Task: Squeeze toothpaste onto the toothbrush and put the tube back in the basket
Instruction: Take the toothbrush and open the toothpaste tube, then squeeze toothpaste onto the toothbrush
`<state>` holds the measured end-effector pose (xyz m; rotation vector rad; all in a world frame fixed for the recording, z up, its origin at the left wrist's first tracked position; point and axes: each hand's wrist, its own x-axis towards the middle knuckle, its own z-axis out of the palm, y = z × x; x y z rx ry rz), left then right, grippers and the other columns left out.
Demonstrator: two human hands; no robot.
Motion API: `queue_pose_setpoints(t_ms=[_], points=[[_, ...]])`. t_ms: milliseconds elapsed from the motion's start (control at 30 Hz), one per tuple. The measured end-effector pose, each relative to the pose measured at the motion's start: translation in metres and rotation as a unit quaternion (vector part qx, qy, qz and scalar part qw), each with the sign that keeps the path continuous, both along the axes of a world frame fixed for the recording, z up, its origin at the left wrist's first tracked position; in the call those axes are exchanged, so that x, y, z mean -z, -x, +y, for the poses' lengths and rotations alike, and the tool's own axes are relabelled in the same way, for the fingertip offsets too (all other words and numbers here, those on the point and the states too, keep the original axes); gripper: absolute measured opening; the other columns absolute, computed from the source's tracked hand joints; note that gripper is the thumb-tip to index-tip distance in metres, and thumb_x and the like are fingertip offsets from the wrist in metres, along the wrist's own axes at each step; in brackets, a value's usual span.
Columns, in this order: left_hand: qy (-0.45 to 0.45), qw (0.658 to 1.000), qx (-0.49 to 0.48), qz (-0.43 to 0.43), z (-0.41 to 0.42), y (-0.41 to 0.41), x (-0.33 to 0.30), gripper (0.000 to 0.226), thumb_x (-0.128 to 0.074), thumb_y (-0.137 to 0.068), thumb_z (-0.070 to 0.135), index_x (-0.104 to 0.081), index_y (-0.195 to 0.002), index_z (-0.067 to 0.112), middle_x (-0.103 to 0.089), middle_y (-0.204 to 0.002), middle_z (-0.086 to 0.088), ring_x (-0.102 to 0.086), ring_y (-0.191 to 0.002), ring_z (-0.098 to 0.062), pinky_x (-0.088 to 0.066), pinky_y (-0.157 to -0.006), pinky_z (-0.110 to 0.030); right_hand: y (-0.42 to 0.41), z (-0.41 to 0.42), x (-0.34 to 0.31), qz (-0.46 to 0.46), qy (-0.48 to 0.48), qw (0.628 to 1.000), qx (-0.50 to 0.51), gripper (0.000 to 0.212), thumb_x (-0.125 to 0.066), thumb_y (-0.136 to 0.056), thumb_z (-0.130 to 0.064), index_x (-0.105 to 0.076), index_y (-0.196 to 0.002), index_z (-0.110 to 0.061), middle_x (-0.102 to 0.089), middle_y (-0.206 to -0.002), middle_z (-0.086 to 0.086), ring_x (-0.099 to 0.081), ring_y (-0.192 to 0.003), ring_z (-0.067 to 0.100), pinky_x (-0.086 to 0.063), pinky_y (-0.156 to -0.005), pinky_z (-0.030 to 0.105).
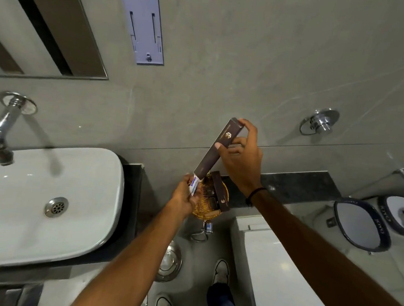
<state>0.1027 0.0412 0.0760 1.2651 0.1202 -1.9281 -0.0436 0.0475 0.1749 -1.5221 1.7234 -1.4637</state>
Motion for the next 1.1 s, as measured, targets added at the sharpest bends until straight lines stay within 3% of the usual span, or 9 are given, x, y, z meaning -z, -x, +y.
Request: queue_pose_setpoints(t_ms=[200,300,367,467,533,800,867,1000,1100], points=[[0.043,0.977,0.099,-0.185,-0.005,-0.017,0.011,0.047,-0.056,-0.097,0.055,-0.061,-0.077,0.013,-0.049,-0.049,0.002,-0.040,-0.030,-0.007,-0.034,-0.032,-0.015,0.037,-0.020,-0.028,-0.194,0.011,0.968,0.157,0.085,-0.073,-0.094,-0.014,-0.022,-0.161,-0.024,-0.066,-0.119,0.020,-0.076,-0.088,0.032,-0.067,-0.076,0.044],[0.034,0.963,0.053,-0.263,-0.014,-0.031,0.015,0.044,-0.062,-0.094,0.052,-0.059,-0.076,0.011,-0.053,-0.056,-0.001,-0.042,-0.038,-0.009,-0.033,-0.032,-0.017,0.073,-0.034,-0.034,-0.314,-0.054,0.921,0.223,0.090,-0.064,-0.100,-0.012,-0.007,-0.165,-0.034,-0.057,-0.144,0.018,-0.074,-0.099,0.022,-0.065,-0.082,0.050],[0.037,0.952,0.026,-0.303,-0.021,-0.041,0.019,0.043,-0.066,-0.092,0.049,-0.058,-0.074,0.010,-0.055,-0.063,-0.005,-0.043,-0.046,-0.011,-0.035,-0.037,-0.021,0.079,-0.036,-0.020,-0.337,-0.158,0.905,0.204,0.075,-0.056,-0.104,-0.012,-0.015,-0.164,-0.031,-0.054,-0.151,0.014,-0.070,-0.119,0.029,-0.062,-0.092,0.052],[0.044,0.940,-0.001,-0.338,-0.029,-0.050,0.022,0.047,-0.070,-0.090,0.046,-0.053,-0.065,0.011,-0.054,-0.062,-0.008,-0.043,-0.046,-0.013,-0.035,-0.041,-0.024,0.065,-0.033,0.023,-0.317,-0.296,0.888,0.154,0.043,-0.050,-0.106,-0.010,-0.045,-0.149,-0.011,-0.061,-0.140,0.020,-0.063,-0.126,0.036,-0.057,-0.101,0.051],[0.055,0.932,-0.014,-0.357,-0.032,-0.054,0.021,0.051,-0.072,-0.089,0.047,-0.049,-0.059,0.012,-0.052,-0.057,-0.008,-0.041,-0.043,-0.015,-0.032,-0.042,-0.022,0.047,-0.025,0.051,-0.291,-0.378,0.873,0.099,0.038,-0.054,-0.105,-0.015,-0.053,-0.140,-0.003,-0.064,-0.131,0.022,-0.064,-0.121,0.038,-0.056,-0.100,0.048],[0.085,0.917,-0.001,-0.389,-0.031,-0.073,0.027,0.053,-0.070,-0.089,0.051,-0.049,-0.057,0.014,-0.053,-0.064,-0.011,-0.040,-0.045,-0.016,-0.028,-0.033,-0.016,-0.044,0.012,0.124,0.012,-0.559,0.816,-0.147,0.069,-0.080,-0.086,-0.034,-0.051,-0.142,-0.005,-0.063,-0.136,0.015,-0.060,-0.127,0.032,-0.050,-0.111,0.043],[0.085,0.918,0.009,-0.387,-0.029,-0.074,0.027,0.052,-0.070,-0.088,0.052,-0.049,-0.058,0.015,-0.054,-0.063,-0.009,-0.042,-0.046,-0.015,-0.029,-0.034,-0.017,-0.063,0.018,0.135,0.072,-0.590,0.781,-0.192,0.060,-0.074,-0.090,-0.037,-0.057,-0.135,-0.002,-0.066,-0.132,0.017,-0.065,-0.118,0.031,-0.055,-0.104,0.038],[0.062,0.922,-0.008,-0.382,-0.020,-0.083,0.040,0.050,-0.071,-0.087,0.053,-0.051,-0.062,0.014,-0.055,-0.062,-0.008,-0.042,-0.045,-0.014,-0.031,-0.034,-0.018,-0.099,0.029,0.153,0.120,-0.612,0.740,-0.252,0.048,-0.068,-0.094,-0.036,-0.066,-0.126,-0.001,-0.070,-0.114,0.015,-0.065,-0.080,0.017,-0.052,-0.065,0.023],[0.072,0.922,0.003,-0.381,-0.015,-0.077,0.039,0.051,-0.070,-0.088,0.052,-0.050,-0.061,0.014,-0.056,-0.060,-0.007,-0.043,-0.044,-0.013,-0.031,-0.032,-0.016,-0.101,0.038,0.151,0.070,-0.649,0.710,-0.265,0.053,-0.059,-0.100,-0.043,-0.061,-0.136,-0.003,-0.067,-0.134,0.017,-0.068,-0.119,0.030,-0.054,-0.105,0.039]])
